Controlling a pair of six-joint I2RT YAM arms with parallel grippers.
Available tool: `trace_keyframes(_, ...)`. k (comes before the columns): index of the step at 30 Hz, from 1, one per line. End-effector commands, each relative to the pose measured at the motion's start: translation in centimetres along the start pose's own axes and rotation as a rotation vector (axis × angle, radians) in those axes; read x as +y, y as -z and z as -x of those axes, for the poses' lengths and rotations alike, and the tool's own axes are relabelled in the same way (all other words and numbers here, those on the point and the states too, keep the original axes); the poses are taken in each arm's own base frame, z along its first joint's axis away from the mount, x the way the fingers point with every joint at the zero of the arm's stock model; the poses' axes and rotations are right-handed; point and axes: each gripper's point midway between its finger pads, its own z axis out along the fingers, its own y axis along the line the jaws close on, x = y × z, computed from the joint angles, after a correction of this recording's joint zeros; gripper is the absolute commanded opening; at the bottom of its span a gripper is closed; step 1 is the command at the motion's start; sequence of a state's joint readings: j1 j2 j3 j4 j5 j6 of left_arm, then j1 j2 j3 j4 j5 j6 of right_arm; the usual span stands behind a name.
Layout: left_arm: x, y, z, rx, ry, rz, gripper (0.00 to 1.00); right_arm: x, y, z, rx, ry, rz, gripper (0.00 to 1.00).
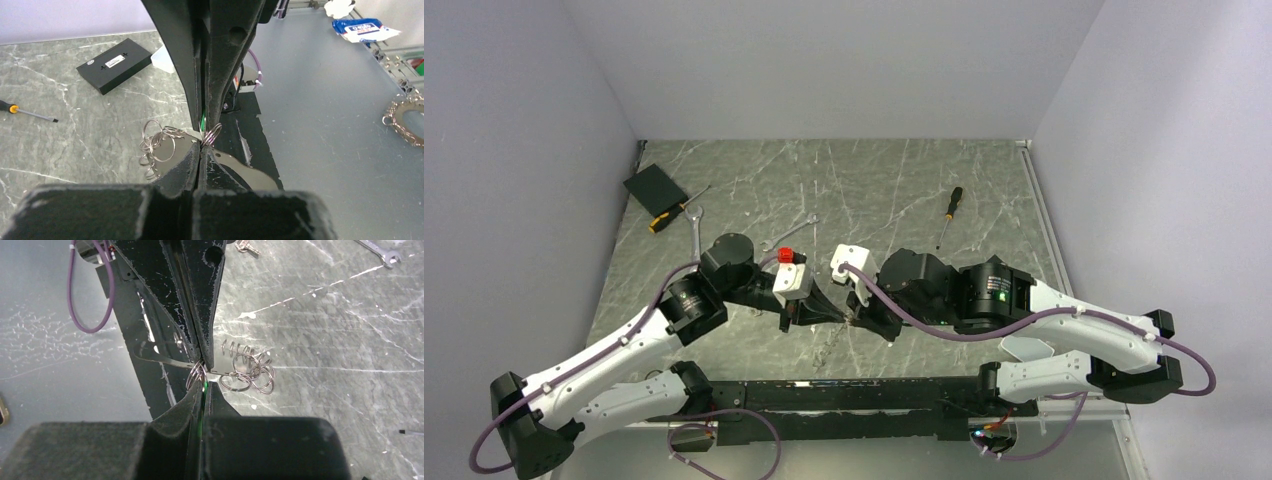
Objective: Put the keys on the keyring
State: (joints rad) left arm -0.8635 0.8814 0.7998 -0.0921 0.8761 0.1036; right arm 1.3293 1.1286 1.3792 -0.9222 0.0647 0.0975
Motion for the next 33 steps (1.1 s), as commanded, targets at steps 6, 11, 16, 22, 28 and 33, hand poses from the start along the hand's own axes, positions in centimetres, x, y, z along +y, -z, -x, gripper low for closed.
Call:
trace_keyframes(6, -1.3, -0.1, 2.3, 0.019, -0.126, -0.105, 0.00, 0.2, 0.1, 1.7, -0.054, -0.006, 0.004, 0.00)
trace_keyframes(11, -1.5, -0.3, 1.7, 0.050, -0.177, -0.110, 0.00, -0.2, -0.6, 1.3, -0.023, -0.011, -0.020, 0.00)
trace_keyframes(16, -2.0, -0.4, 1.1, 0.105, -0.252, -0.130, 0.00, 0.1, -1.0, 1.1, 0.000, -0.008, -0.009, 0.00)
trace_keyframes(22, -3.0, -0.5, 0.8, 0.124, -0.353, -0.181, 0.00, 0.5, -1.4, 1.1, 0.004, -0.006, 0.015, 0.00)
trace_keyframes(28, -2.2, -0.4, 0.2, 0.100, -0.392, -0.100, 0.52, 0.9, -2.3, 0.7, 0.025, -0.013, 0.032, 0.00)
trace_keyframes(33, -2.1, 0.5, -0.4, 0.087, -0.422, -0.048, 0.71, 0.8, -2.2, 0.8, 0.026, -0.009, 0.030, 0.00)
